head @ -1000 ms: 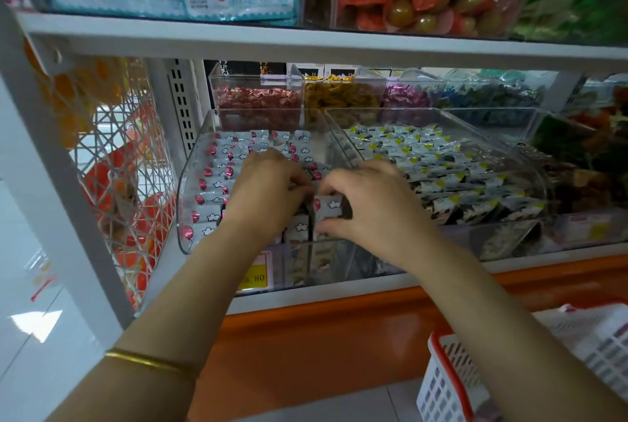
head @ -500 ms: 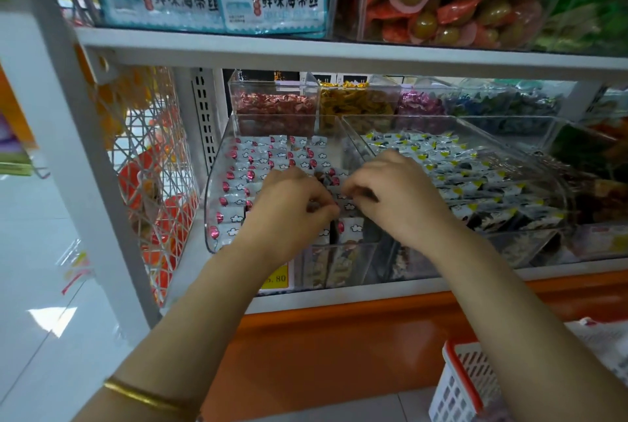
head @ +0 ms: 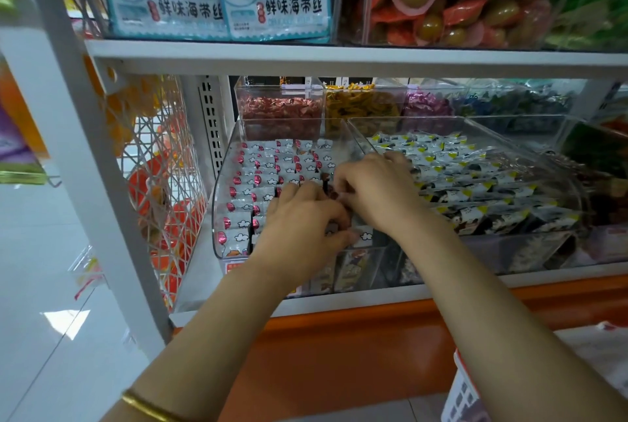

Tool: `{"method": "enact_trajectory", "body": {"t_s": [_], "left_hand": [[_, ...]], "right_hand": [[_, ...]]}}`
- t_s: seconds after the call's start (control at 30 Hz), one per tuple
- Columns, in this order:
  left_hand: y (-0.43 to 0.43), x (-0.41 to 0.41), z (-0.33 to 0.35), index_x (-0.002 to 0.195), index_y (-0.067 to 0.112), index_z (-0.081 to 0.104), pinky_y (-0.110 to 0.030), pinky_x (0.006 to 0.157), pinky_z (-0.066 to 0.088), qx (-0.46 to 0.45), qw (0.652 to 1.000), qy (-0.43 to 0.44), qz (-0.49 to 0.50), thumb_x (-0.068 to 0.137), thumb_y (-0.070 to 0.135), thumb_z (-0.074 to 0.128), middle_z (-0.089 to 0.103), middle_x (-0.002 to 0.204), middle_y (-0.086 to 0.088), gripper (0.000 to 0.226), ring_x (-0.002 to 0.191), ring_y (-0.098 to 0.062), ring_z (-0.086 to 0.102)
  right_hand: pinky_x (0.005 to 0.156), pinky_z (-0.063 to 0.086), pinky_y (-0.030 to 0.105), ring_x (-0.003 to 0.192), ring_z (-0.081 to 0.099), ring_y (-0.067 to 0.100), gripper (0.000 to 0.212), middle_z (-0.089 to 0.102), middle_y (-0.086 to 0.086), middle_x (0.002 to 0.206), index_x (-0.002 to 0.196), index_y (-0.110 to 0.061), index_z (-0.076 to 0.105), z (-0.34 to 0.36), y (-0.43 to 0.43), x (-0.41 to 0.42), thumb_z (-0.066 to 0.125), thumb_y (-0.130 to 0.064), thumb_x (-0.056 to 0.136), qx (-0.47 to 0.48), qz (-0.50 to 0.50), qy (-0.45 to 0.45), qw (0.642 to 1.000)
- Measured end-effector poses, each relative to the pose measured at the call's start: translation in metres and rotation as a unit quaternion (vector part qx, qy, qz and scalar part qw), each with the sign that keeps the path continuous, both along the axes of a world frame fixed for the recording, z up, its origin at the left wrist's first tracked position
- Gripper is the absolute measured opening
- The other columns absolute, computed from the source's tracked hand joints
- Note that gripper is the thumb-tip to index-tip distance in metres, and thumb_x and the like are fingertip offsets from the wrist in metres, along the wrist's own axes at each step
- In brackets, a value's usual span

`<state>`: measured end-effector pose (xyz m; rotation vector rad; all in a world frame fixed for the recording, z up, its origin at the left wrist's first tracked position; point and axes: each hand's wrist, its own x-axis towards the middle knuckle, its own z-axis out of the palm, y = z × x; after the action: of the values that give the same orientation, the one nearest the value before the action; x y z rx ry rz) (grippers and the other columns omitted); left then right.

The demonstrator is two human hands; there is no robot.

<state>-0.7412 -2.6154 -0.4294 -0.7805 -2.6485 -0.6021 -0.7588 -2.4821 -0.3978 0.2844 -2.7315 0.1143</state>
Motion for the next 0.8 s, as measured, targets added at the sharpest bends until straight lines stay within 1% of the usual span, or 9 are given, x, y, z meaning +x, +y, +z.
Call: {"method": "enact_trajectory", "body": {"t_s": [0.13, 0.27, 0.37, 0.43, 0.53, 0.6, 0.63, 0.7, 0.8], "left_hand": [[-0.003, -0.001, 0.001, 0.096, 0.027, 0.067, -0.032, 0.086, 0.029, -0.005, 1.000, 0.004, 0.009, 0.084, 0.048, 0.059, 0.039, 0.100, 0.007, 0.026, 0.102, -0.018, 0.032], [-0.005, 0.000, 0.002, 0.095, 0.027, 0.069, -0.033, 0.087, 0.031, 0.007, 1.000, 0.003, 0.007, 0.083, 0.048, 0.060, 0.038, 0.097, 0.009, 0.026, 0.102, -0.019, 0.034], [-0.006, 0.000, 0.004, 0.094, 0.030, 0.071, -0.031, 0.084, 0.031, 0.032, 0.999, 0.007, 0.006, 0.082, 0.045, 0.062, 0.042, 0.095, 0.009, 0.021, 0.101, -0.018, 0.035], [-0.006, 0.000, 0.005, 0.094, 0.030, 0.071, -0.030, 0.082, 0.030, 0.051, 0.999, 0.005, 0.004, 0.082, 0.042, 0.063, 0.044, 0.096, 0.008, 0.019, 0.100, -0.016, 0.035], [-0.008, -0.001, 0.009, 0.097, 0.028, 0.068, -0.029, 0.081, 0.029, 0.086, 0.996, -0.007, 0.020, 0.082, 0.039, 0.064, 0.046, 0.098, 0.007, 0.020, 0.100, -0.014, 0.034], [-0.011, -0.003, 0.012, 0.101, 0.024, 0.066, -0.028, 0.082, 0.030, 0.118, 0.992, -0.018, 0.039, 0.082, 0.037, 0.063, 0.050, 0.102, 0.003, 0.024, 0.104, -0.016, 0.036], [-0.012, -0.003, 0.014, 0.102, 0.023, 0.066, -0.028, 0.083, 0.032, 0.134, 0.990, -0.022, 0.047, 0.083, 0.035, 0.063, 0.052, 0.105, 0.001, 0.023, 0.107, -0.018, 0.039], [-0.015, -0.004, 0.017, 0.104, 0.022, 0.064, -0.024, 0.081, 0.037, 0.178, 0.982, -0.028, 0.059, 0.086, 0.030, 0.062, 0.053, 0.107, -0.001, 0.019, 0.105, -0.019, 0.046], [-0.016, -0.004, 0.021, 0.116, 0.018, 0.057, -0.008, 0.062, 0.040, 0.260, 0.961, -0.069, 0.062, 0.089, 0.026, 0.059, 0.055, 0.106, 0.002, 0.028, 0.083, -0.004, 0.052]], "right_hand": [[0.099, 0.024, 0.040, 0.095, 0.055, 0.023, 0.017, 0.055, -0.006, 0.077, 0.087, -0.029, 0.061, -0.002, -0.008, -0.006, 0.056, -0.013, 0.086, 0.032, -0.010, -0.027, 0.999], [0.101, 0.025, 0.036, 0.080, 0.055, 0.020, 0.012, 0.056, -0.008, 0.075, 0.082, -0.025, 0.060, 0.000, -0.001, -0.002, 0.059, -0.014, 0.086, -0.011, 0.016, -0.001, 1.000], [0.079, 0.033, 0.026, 0.077, 0.057, 0.021, 0.003, 0.061, -0.003, 0.077, 0.085, -0.018, 0.063, 0.005, 0.009, 0.005, 0.066, -0.017, 0.084, -0.064, 0.046, 0.037, 0.996], [0.068, 0.037, 0.026, 0.079, 0.059, 0.021, 0.007, 0.065, 0.000, 0.082, 0.084, -0.018, 0.061, 0.009, 0.015, 0.009, 0.068, -0.019, 0.083, -0.098, 0.056, 0.041, 0.993], [0.069, 0.048, 0.034, 0.080, 0.059, 0.019, 0.008, 0.060, -0.004, 0.082, 0.086, -0.018, 0.059, 0.014, 0.024, 0.016, 0.066, -0.019, 0.085, -0.168, 0.063, 0.058, 0.982], [0.070, 0.049, 0.035, 0.077, 0.058, 0.017, 0.008, 0.056, -0.009, 0.076, 0.086, -0.017, 0.057, 0.016, 0.030, 0.022, 0.065, -0.017, 0.086, -0.211, 0.065, 0.084, 0.972], [0.070, 0.049, 0.031, 0.074, 0.057, 0.013, 0.009, 0.053, -0.013, 0.074, 0.086, -0.017, 0.056, 0.017, 0.033, 0.024, 0.064, -0.015, 0.086, -0.233, 0.063, 0.097, 0.966], [0.065, 0.043, 0.011, 0.069, 0.052, 0.000, 0.009, 0.051, -0.017, 0.074, 0.085, -0.016, 0.055, 0.017, 0.037, 0.029, 0.063, -0.013, 0.087, -0.279, 0.055, 0.127, 0.950], [0.065, 0.048, 0.015, 0.071, 0.058, 0.004, 0.010, 0.059, -0.002, 0.078, 0.083, -0.016, 0.054, 0.015, 0.040, 0.035, 0.062, -0.011, 0.088, -0.379, 0.044, 0.146, 0.913]]}}
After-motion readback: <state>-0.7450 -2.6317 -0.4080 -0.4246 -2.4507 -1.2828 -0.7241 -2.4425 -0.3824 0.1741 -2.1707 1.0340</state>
